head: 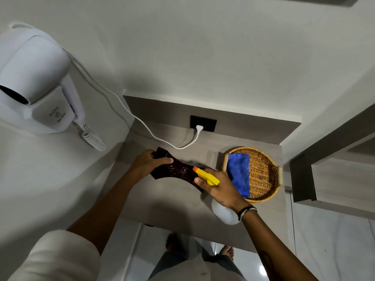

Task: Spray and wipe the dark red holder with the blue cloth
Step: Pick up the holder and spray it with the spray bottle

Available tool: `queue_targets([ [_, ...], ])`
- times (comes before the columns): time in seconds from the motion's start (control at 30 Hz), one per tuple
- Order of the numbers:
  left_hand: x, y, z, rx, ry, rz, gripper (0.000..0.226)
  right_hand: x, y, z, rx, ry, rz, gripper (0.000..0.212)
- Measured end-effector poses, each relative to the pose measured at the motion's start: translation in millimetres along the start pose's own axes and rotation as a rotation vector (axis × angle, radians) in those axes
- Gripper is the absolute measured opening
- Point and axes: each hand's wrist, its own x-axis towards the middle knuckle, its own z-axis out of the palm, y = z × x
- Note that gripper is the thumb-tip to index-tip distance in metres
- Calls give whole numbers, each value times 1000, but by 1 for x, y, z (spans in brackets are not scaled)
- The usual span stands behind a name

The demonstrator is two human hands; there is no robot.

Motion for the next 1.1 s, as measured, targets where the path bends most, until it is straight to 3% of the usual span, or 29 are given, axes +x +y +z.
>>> queue_targets([
  [0.13,2,5,0,8,12,-157,99,5,-6,-3,-20,-1,21,36],
  [0.33,-6,3,2,-38,-230,21,124,-2,-4,4,-90,-64,39,17],
  [0.53,-7,-7,-4,72,-292,126,143,-1,-12,8,-96,-30,44,47],
  [0.67,-5,-12,-3,133,-278,177,132,-1,-7,7,-114,-52,43,50],
  [0.8,-5,-11,-2,188,-201,263,122,-3,-5,8,-123,-43,72,77],
  [0.93,-5,-10,-4,222,-185,345,126,-5,1,6,-115,-18,47,33],
  [1.03,-8,-10,0,201,-150,351,111,-9,6,4,-91,-18,15,32],
  [1.1,-10,-7,2,128,-91,260,98,-11,7,3,-88,-36,-2,33],
])
